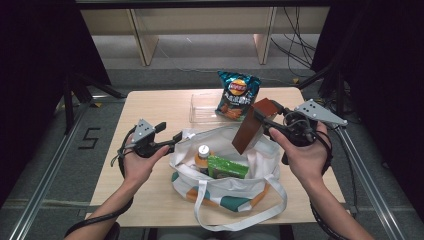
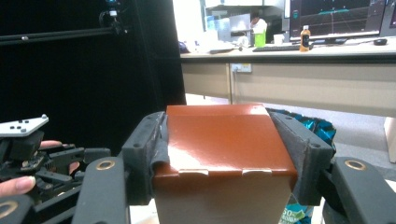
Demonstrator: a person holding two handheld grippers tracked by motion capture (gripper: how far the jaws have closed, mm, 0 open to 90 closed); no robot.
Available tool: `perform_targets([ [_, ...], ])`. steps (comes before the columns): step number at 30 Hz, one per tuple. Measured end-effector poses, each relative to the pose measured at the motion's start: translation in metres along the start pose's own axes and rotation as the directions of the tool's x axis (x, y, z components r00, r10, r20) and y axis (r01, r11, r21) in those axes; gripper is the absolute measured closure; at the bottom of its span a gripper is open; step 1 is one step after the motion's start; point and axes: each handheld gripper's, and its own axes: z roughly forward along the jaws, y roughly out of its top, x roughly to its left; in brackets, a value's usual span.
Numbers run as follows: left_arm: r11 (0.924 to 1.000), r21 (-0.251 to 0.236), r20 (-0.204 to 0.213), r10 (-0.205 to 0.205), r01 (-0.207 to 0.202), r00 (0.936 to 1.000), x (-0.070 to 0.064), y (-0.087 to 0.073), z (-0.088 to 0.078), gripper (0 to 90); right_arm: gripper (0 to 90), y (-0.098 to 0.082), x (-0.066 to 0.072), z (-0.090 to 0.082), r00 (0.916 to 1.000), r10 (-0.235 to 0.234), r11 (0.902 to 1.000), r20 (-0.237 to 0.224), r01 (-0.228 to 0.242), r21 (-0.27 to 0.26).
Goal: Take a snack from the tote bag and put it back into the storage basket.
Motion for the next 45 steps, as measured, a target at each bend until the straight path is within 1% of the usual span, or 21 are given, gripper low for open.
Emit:
perform_targets([
  [2,1.0,0.001,0.0,-0.001,0.001,1.0,0.0,0.0,0.0,26.9,39.5,0.002,-0.001,0.001,0.9998,-0.018,0.9998,0.0,0.018,-0.007],
  [3,1.0,0.001,0.0,0.0,0.0,1.0,0.0,0.0,0.0,27.0,39.5,0.003,0.001,0.001,1.0,0.005,1.0,0.0,-0.005,-0.008],
  [4,1.0,0.001,0.0,0.0,0.0,1.0,0.0,0.0,0.0,27.0,39.6,0.004,-0.001,0.002,0.9996,-0.027,0.9995,-0.004,0.027,-0.016],
  [8,1.0,0.003,0.002,-0.002,0.002,1.0,0.0,0.0,0.0,26.9,39.5,0.009,0.0,0.003,1.0,-0.006,0.9997,0.006,0.007,-0.025],
  [10,1.0,0.002,0.003,-0.005,0.005,1.0,-0.001,0.0,0.0,27.0,39.6,0.011,-0.001,0.003,0.9997,-0.023,0.9994,0.0,0.023,-0.027],
  [15,1.0,0.004,0.004,-0.005,0.005,1.0,0.0,0.0,0.001,27.0,39.6,0.016,0.0,0.005,0.9999,-0.012,0.9996,0.002,0.012,-0.027],
  [18,1.0,0.0,0.001,0.003,-0.003,1.0,0.001,0.0,0.0,27.0,39.6,0.019,-0.002,0.008,0.9993,-0.037,0.9982,0.008,0.038,-0.046],
  [19,1.0,0.0,0.001,0.003,-0.003,1.0,0.001,0.0,0.0,27.0,39.6,0.019,-0.002,0.008,0.9993,-0.037,0.9982,0.008,0.038,-0.046],
  [20,1.0,0.0,0.001,0.003,-0.003,1.0,0.001,0.0,0.0,27.0,39.6,0.02,-0.002,0.008,0.9997,-0.019,0.9986,0.014,0.019,-0.05],
  [21,1.0,0.001,0.001,0.002,-0.002,1.0,0.001,0.0,0.0,27.0,39.6,0.02,-0.004,0.008,0.9996,-0.027,0.9983,0.01,0.027,-0.052],
  [24,1.0,0.003,0.005,-0.005,0.005,1.0,0.0,0.0,0.001,27.0,39.6,0.021,-0.004,0.009,0.9998,-0.013,0.9984,0.014,0.014,-0.055],
  [25,0.9999,0.007,0.006,0.01,-0.01,0.9999,0.001,0.0,0.001,27.0,39.6,0.022,-0.005,0.009,0.9998,-0.015,0.9978,0.014,0.015,-0.064],
  [28,0.9999,0.006,0.007,0.009,-0.009,0.9999,0.001,0.0,0.001,27.0,39.6,0.023,-0.006,0.01,0.9998,-0.016,0.9971,0.013,0.017,-0.074],
  [29,0.9999,0.006,0.006,0.01,-0.011,0.9999,0.001,0.0,0.001,27.0,39.6,0.024,-0.005,0.01,0.9999,0.005,0.9973,0.009,-0.004,-0.074],
  [32,1.0,0.005,0.004,-0.002,0.002,1.0,0.0,0.0,0.001,26.9,39.6,0.025,-0.008,0.011,0.9996,-0.017,0.996,0.022,0.019,-0.087],
  [34,1.0,0.003,0.005,-0.007,0.007,1.0,0.0,-0.001,0.001,27.0,39.6,0.026,-0.008,0.011,0.9998,-0.005,0.9967,0.02,0.007,-0.081],
  [39,1.0,0.005,0.005,-0.001,0.001,1.0,0.0,-0.001,0.001,26.9,39.6,0.03,-0.01,0.013,0.9996,-0.004,0.9952,0.027,0.007,-0.098],
  [40,0.9999,0.006,0.006,0.011,-0.011,0.9999,0.001,0.0,0.001,26.9,39.6,0.031,-0.011,0.013,0.9994,-0.014,0.9952,0.031,0.017,-0.096],
  [43,1.0,0.006,0.005,-0.002,0.002,1.0,0.0,0.0,0.001,27.0,39.6,0.033,-0.012,0.014,0.9992,-0.019,0.9949,0.035,0.022,-0.099],
  [44,0.9999,0.006,0.005,0.011,-0.011,0.9999,0.001,0.0,0.001,27.0,39.7,0.034,-0.011,0.015,0.9993,0.001,0.9946,0.037,0.003,-0.104],
  [45,0.9999,0.006,0.005,0.011,-0.011,0.9999,0.001,0.0,0.001,26.9,39.7,0.035,-0.012,0.015,0.9994,-0.012,0.9946,0.032,0.015,-0.102],
])
